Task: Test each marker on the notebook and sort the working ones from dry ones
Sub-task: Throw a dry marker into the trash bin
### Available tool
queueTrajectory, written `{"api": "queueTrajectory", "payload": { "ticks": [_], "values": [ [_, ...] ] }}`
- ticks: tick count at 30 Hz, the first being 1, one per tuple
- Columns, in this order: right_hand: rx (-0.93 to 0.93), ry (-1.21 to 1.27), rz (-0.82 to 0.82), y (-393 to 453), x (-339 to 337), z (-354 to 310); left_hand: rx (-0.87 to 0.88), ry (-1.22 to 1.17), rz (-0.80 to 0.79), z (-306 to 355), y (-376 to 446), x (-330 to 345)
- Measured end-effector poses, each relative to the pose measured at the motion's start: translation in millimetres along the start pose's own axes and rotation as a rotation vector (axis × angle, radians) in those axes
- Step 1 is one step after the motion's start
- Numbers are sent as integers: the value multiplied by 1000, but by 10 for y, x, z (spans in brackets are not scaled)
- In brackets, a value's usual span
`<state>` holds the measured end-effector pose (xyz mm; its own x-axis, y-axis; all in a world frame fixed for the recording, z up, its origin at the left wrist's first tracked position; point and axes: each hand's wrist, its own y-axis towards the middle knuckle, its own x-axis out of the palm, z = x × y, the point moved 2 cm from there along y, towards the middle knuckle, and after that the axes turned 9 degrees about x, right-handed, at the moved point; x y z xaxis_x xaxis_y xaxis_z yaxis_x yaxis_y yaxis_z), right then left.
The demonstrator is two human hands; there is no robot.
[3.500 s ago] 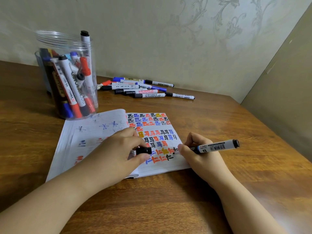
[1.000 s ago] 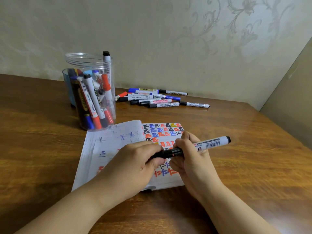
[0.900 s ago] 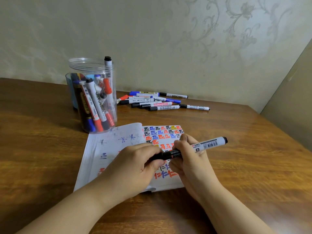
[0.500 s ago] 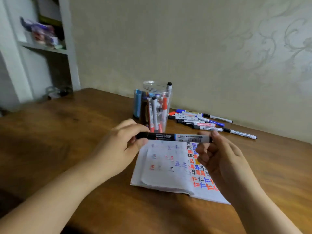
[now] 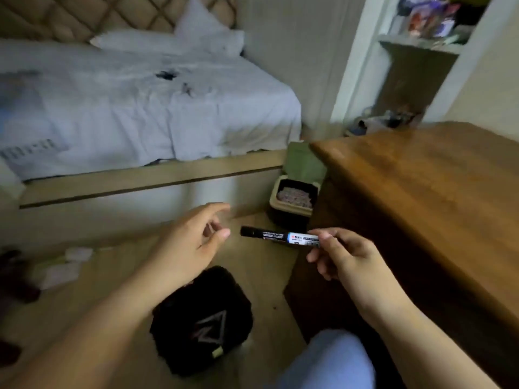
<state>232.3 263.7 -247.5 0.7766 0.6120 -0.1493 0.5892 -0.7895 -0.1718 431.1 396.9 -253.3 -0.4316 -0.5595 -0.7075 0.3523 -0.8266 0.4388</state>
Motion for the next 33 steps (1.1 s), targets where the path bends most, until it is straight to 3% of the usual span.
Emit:
{"api": "queueTrajectory", "payload": {
  "ticks": [5,9,12,16,24,29,33],
  "values": [
    [327,-122,-171,575,1077,718,-276,79,10,-877,-468,-295],
    [700,-286,-291,697,1360,1330,-365,103,-44,-1114,-737,-268],
    [683,-337,-278,687,1230,1356,-373,97,-74,-1156,-754,-188],
    [469,-436,-224,621,814,922,-284,73,-126,-951,-492,34],
    [58,-516,95,-19,-782,-155,140,8,-239,495,543,722],
    [-49,-624,433,-857,-2086,-536,519,-118,-279,2070,988,1199],
    [25,-723,697,-1611,-3054,-584,738,-200,-314,3277,1041,1642]
  ]
}}
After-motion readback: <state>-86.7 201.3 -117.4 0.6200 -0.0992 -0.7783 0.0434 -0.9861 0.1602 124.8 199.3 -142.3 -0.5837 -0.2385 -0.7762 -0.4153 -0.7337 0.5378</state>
